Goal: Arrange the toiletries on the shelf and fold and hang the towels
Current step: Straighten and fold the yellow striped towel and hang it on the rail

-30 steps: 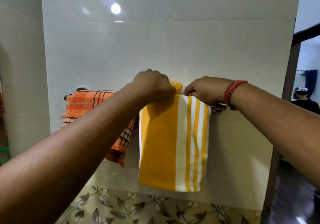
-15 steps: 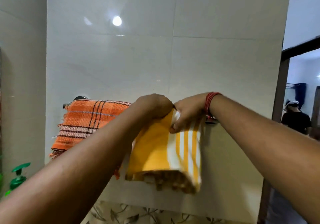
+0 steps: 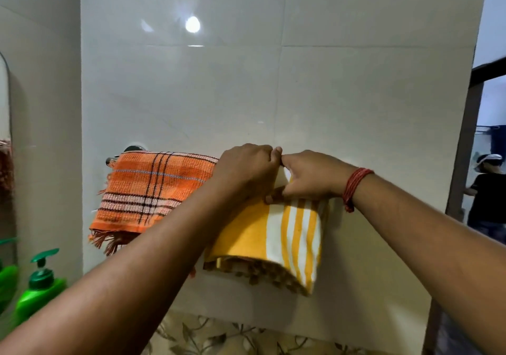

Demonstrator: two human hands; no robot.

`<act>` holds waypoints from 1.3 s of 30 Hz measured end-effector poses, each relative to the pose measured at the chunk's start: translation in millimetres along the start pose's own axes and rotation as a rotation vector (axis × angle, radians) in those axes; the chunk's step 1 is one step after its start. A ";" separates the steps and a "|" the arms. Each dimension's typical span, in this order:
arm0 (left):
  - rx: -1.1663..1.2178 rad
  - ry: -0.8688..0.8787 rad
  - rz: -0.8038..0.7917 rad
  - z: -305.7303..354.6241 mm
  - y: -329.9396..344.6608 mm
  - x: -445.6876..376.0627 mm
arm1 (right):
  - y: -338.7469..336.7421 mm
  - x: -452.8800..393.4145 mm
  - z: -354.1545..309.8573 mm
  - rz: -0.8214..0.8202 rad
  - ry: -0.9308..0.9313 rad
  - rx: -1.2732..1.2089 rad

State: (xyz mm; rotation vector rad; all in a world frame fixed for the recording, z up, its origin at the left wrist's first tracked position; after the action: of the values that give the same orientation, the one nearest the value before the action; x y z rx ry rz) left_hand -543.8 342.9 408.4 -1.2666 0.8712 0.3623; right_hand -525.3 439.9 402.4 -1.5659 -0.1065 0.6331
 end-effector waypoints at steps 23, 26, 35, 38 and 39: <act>-0.134 0.072 0.157 11.6 -16.4 69.4 | -7.7 86.9 -6.5 0.683 -0.163 -0.114; -0.116 0.028 0.254 16.9 -25.5 116.0 | 18.0 116.0 -33.0 0.912 -0.309 -0.226; -0.320 -0.447 0.270 -24.4 -6.1 282.9 | 137.9 139.0 -112.8 0.644 -0.711 -0.620; -0.442 -0.626 0.166 -32.4 7.8 344.7 | 182.5 143.9 -135.9 0.503 -0.779 -0.683; -0.490 -0.683 0.126 -31.8 10.4 367.8 | 200.1 145.4 -145.0 0.446 -0.785 -0.694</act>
State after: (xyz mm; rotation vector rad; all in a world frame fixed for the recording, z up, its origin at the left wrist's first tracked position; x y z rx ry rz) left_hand -327.0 236.7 128.8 -1.3953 0.2748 1.0849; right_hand -399.3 350.7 160.8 -1.9212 -0.6303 1.6785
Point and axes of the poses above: each hand's wrist, its own x-axis away from the middle knuckle, its own y-axis out of the palm, z = x × y, the point moved 8 cm from there along -x, towards the middle knuckle, and after that the axes turned 4 degrees about -x, right-handed, at the moved point
